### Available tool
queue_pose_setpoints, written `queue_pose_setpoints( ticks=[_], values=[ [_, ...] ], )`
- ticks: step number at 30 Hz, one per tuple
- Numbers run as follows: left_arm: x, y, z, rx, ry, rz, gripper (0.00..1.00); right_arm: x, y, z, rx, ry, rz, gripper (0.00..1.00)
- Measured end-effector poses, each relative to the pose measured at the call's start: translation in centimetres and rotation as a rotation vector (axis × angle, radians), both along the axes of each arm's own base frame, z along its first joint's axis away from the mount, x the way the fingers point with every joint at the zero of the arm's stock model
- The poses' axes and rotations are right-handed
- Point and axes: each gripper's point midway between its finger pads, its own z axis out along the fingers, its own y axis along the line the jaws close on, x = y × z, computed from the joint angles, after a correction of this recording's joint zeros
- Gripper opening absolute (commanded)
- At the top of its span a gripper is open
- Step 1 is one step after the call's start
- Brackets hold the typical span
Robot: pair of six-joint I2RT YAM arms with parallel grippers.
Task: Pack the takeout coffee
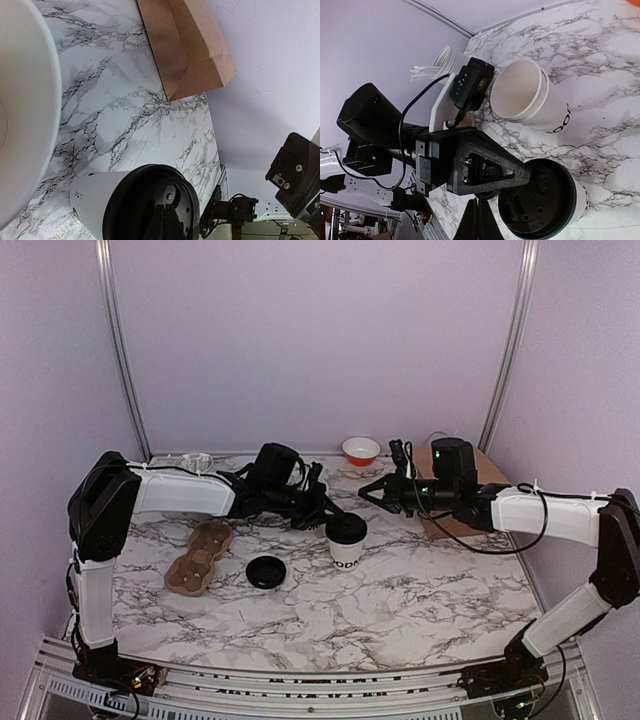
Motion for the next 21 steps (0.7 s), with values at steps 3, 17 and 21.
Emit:
queue_pose_setpoints(
  ticks=[3, 17, 21],
  values=[
    [0.0, 0.0, 0.0, 0.005, -0.004, -0.003, 0.0, -0.1, 0.4, 0.6, 0.028, -0.014, 0.025, 0.0],
    [-0.4, -0.1, 0.1, 0.022, -0.008, -0.01, 0.0, -1.3, 1.6, -7.7, 0.117, 0.162, 0.09, 0.0],
    [-0.5, 0.0, 0.2, 0.03, -0.011, -0.014, 0.0, -1.3, 1.5, -7.7, 0.11, 0.167, 0.081, 0.0]
  ],
)
